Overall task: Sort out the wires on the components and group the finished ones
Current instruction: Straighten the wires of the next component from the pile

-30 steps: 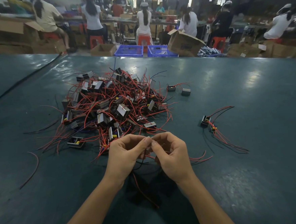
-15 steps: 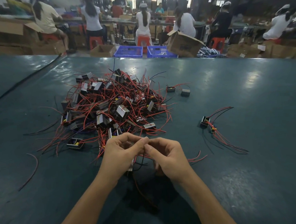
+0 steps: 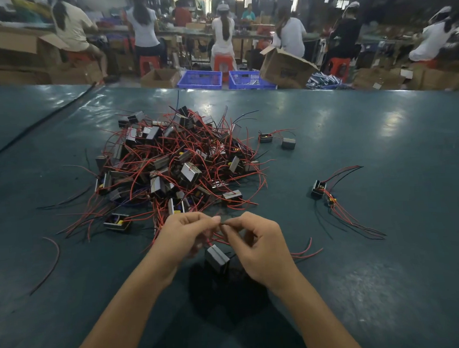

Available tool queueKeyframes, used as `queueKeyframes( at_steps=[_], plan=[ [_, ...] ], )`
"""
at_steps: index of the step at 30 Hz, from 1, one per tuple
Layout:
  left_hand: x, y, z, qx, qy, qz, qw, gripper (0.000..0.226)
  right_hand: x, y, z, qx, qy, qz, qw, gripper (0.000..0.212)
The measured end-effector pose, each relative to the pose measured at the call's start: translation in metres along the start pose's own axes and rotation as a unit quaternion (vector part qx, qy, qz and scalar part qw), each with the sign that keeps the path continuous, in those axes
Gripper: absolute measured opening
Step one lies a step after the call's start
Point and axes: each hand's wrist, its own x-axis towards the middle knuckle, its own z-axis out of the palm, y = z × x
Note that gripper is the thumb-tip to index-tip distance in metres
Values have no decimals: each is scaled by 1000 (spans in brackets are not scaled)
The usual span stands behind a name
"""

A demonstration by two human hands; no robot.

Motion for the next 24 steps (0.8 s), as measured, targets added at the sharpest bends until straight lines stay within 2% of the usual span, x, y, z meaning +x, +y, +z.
queueKeyframes(
  at_steps=[3, 5, 7, 9, 11, 12, 14, 16, 19, 21, 24],
  plan=[
    [-2, 3, 0, -113, -28, -129, 985, 30, -1, 1, -1, -74, 20, -71, 995, 10],
    [-1, 3, -1, -118, -45, -141, 982, 29, -1, -1, 0, -62, 25, -68, 995, 9],
    [0, 1, 1, -63, -22, -81, 994, 34, -1, -3, 2, -2, 18, -13, 1000, 9],
    [1, -3, 4, 29, 30, 55, 998, 30, 0, -4, 3, 81, 6, 60, 995, 11],
    [1, -7, 3, 105, 67, 193, 973, 12, 2, -5, 1, 158, 1, 105, 982, 14],
    [1, -9, 2, 129, 66, 239, 960, 12, 3, -6, 1, 189, 1, 118, 975, 15],
    [1, -11, 0, 160, 51, 305, 937, 17, 4, -7, -2, 232, -3, 130, 964, 16],
    [1, -11, 0, 177, 44, 367, 912, 13, 5, -8, -3, 252, -16, 130, 959, 20],
    [3, -14, -2, 222, 48, 426, 876, 10, 4, -10, -5, 270, -28, 143, 952, 28],
    [3, -15, -5, 255, 51, 437, 861, 11, 4, -11, -6, 283, -34, 150, 947, 25],
    [2, -15, -5, 283, 51, 419, 861, 11, 4, -12, -7, 268, -46, 133, 953, 21]
  ],
)
